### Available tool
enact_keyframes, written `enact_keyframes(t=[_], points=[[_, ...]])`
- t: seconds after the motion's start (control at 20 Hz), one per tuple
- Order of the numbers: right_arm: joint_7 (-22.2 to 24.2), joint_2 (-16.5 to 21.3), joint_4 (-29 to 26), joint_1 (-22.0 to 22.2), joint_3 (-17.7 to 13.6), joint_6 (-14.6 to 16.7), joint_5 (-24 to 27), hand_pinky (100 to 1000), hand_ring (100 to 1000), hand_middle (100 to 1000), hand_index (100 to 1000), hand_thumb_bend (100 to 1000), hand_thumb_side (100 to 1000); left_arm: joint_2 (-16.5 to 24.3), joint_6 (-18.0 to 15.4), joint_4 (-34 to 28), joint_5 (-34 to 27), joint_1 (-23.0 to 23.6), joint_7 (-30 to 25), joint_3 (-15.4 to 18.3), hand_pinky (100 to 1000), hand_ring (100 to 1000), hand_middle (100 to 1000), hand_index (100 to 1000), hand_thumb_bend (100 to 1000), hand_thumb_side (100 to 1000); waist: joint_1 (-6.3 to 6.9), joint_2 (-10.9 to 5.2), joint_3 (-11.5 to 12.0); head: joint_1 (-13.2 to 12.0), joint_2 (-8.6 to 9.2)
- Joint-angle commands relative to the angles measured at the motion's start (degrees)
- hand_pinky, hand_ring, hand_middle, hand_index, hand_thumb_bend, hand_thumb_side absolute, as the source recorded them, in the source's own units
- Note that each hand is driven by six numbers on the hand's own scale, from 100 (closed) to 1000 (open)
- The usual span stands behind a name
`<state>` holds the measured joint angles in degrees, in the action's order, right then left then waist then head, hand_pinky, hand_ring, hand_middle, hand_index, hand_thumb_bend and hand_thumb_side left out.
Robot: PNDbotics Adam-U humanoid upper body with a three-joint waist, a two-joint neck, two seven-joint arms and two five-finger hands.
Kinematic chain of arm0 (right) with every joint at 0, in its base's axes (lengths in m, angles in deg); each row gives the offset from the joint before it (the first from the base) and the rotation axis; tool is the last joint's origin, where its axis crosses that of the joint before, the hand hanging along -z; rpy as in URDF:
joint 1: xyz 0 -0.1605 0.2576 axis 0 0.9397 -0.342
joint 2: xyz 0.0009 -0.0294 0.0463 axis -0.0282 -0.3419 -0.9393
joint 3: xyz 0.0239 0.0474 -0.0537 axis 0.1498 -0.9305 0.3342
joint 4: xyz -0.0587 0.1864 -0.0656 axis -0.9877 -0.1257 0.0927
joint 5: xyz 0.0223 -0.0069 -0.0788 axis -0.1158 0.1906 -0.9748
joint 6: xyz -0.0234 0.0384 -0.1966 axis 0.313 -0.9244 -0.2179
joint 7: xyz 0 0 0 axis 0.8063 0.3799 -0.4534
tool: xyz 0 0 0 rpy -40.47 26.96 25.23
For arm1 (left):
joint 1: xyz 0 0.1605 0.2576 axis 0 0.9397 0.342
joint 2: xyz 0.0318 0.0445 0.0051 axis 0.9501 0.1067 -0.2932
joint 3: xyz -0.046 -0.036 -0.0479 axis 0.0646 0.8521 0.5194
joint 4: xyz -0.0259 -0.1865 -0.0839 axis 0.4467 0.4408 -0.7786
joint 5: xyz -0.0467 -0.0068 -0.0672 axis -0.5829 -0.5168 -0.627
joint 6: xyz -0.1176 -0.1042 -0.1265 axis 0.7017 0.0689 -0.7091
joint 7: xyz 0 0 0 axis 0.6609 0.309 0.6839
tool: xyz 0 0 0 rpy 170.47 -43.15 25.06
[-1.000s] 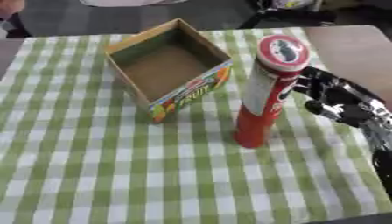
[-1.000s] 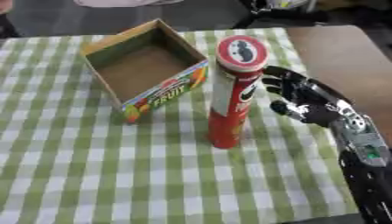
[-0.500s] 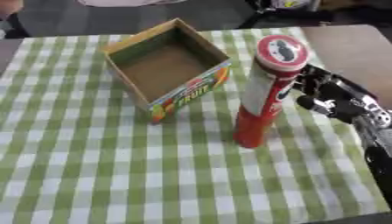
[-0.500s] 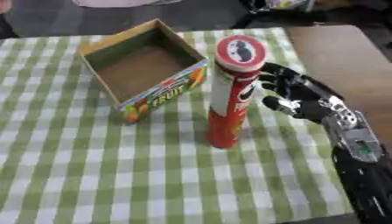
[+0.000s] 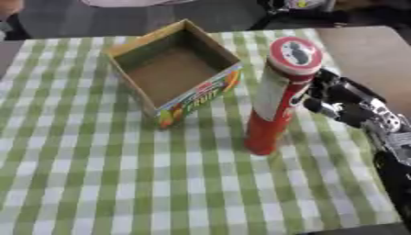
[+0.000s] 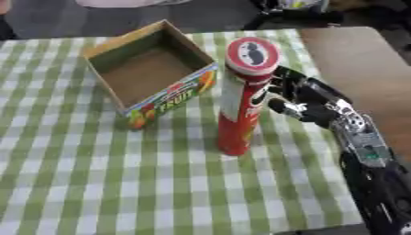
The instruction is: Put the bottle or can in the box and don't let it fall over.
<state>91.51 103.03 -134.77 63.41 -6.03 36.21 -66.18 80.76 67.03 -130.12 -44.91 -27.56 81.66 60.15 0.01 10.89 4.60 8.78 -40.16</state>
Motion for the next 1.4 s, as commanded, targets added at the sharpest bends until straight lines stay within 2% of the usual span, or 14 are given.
enact_keyframes(t=[0.05,0.3,0.7,1.4], points=[[-1.4,0.1,-0.8,-1.2,0.0,-0.5,-1.6,1000,1000,1000,1000,489,357,0.8,0.0,-0.5,-0.3,-0.1,-0.3,0.6,1000,1000,1000,872,233,779,0.05,-0.88,-0.1,0.4,0.08],[-2.4,-0.6,-0.9,-1.5,0.3,-1.0,-2.8,1000,1000,1000,1000,489,365,0.8,0.0,-0.4,-0.3,0.0,-0.5,0.7,1000,1000,1000,872,233,780,0.07,-0.92,-0.1,0.5,0.16],[-0.8,-1.8,-1.6,-1.5,1.0,-1.0,-3.6,1000,1000,1000,1000,494,376,0.8,0.0,-0.2,-0.3,0.1,-0.8,0.8,1000,1000,1000,872,232,780,0.05,-0.87,-0.2,0.9,0.30],[-0.9,-1.8,-2.8,-0.3,0.6,-1.3,-4.0,1000,1000,1000,1000,492,321,0.7,0.1,0.0,-0.2,0.2,-1.4,1.0,1000,1000,1000,872,231,782,-0.05,-0.94,-0.5,0.8,0.33]])
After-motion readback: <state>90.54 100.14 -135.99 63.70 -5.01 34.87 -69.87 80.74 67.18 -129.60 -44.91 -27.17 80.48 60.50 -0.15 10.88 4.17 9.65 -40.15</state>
